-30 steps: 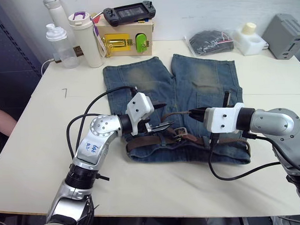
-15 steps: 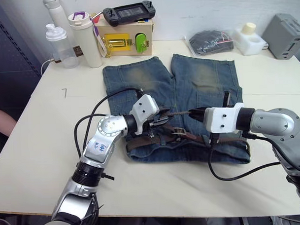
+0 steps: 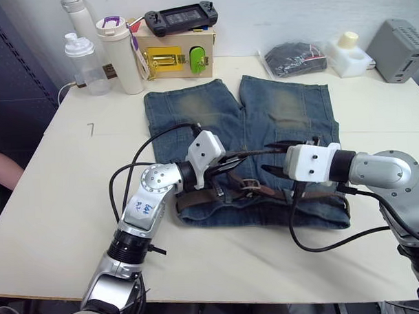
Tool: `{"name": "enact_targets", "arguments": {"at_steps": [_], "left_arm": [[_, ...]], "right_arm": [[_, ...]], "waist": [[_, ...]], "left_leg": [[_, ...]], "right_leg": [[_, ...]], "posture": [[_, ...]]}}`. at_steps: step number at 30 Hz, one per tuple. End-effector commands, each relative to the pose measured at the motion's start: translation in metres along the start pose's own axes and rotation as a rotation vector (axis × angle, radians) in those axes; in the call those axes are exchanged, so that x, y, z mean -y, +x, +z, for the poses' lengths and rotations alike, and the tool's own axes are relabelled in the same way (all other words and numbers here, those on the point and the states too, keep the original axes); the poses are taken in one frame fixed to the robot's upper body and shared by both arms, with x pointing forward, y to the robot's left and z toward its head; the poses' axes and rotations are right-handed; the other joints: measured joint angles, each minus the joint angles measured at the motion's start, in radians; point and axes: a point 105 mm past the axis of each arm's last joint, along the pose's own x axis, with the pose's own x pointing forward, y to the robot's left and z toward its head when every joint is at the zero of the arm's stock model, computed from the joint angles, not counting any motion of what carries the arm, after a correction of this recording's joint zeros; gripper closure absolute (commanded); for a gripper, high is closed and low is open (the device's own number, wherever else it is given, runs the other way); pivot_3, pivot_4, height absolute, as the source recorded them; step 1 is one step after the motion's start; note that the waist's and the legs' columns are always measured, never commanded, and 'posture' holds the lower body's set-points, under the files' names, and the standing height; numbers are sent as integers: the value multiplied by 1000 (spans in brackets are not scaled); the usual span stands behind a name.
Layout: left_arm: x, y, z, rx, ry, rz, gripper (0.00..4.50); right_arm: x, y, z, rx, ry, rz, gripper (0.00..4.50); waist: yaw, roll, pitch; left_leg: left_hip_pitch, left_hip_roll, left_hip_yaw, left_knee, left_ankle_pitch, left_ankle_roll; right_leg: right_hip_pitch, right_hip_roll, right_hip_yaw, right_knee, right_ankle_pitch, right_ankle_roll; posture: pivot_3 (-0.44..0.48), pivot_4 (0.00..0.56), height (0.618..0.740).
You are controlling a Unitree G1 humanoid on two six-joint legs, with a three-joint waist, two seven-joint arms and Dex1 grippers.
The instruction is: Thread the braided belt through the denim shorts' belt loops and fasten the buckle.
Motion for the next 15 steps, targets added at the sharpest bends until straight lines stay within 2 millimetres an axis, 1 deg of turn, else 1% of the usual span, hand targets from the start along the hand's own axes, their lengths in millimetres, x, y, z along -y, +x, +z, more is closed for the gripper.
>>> {"name": "enact_targets", "arguments": {"at_steps": [1,4,7,10,11,12,14,15], "left_arm": [[-1,-5,11,73,-20,50,4500],[0,-5,15,116,-60,86,4500],[2,-5,17,149,-90,107,4500],[3,-6,22,193,-108,130,4500],[4,-6,23,209,-113,132,4500],[5,-7,23,219,-117,132,4500],[11,-7,21,226,-118,118,4500],[12,-7,21,229,-120,113,4500]], "right_arm": [[31,-26,0,-13,77,-148,1024],[41,-41,-11,-50,151,-198,1024],[47,-47,-14,-38,228,-237,1024],[39,-41,-8,11,317,-206,1837],[32,-35,-4,37,363,-171,2399],[26,-31,-1,52,394,-147,2801],[1,-16,6,77,483,-30,3760],[-8,-12,8,80,514,9,4254]], "waist": [[0,0,0],[0,0,0],[0,0,0],[0,0,0],[-1,0,0],[-2,0,0],[-2,0,0],[-1,0,0]], "left_leg": [[0,0,0,0,0,0],[0,0,0,0,0,0],[0,0,0,0,0,0],[0,0,0,0,0,0],[0,0,0,-1,0,0],[0,0,0,-1,0,0],[0,1,1,-2,0,0],[0,1,1,-2,0,0]], "right_leg": [[0,0,0,0,0,0],[0,0,0,0,0,0],[0,0,0,0,0,0],[0,0,0,0,0,0],[0,0,0,0,0,0],[0,0,0,0,0,0],[0,0,0,-1,0,0],[0,0,0,-1,0,0]], "posture": [[0,150,645],[0,150,645],[0,150,645],[0,150,645],[0,150,645],[0,150,645],[0,150,645],[0,150,645]]}}
